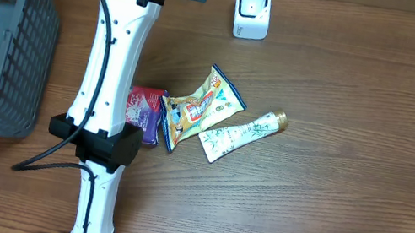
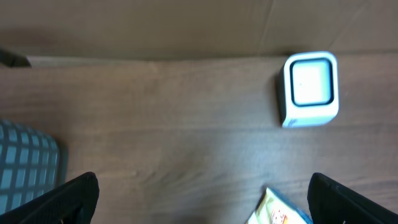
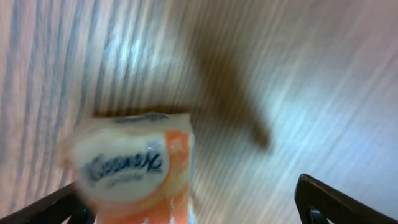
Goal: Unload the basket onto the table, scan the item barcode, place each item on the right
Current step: 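Reach the right gripper to the white-green tube and grasp its cap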
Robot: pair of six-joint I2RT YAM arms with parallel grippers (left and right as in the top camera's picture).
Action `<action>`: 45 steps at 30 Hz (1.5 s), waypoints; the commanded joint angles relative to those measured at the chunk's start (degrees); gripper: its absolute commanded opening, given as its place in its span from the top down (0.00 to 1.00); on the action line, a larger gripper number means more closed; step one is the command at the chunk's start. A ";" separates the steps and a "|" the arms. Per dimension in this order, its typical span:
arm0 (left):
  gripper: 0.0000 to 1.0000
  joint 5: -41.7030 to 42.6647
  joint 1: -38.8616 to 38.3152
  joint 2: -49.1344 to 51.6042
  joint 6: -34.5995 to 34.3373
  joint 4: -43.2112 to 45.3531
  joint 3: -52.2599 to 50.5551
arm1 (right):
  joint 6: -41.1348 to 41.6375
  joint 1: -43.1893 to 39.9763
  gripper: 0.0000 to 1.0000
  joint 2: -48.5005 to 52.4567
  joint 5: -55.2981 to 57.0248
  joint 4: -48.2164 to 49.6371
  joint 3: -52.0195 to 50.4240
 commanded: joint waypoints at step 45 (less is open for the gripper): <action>0.01 -11.82 7.87 -21.51 -1.44 7.50 -0.20 | 35.32 75.89 0.04 -6.45 -11.80 -8.20 -1.49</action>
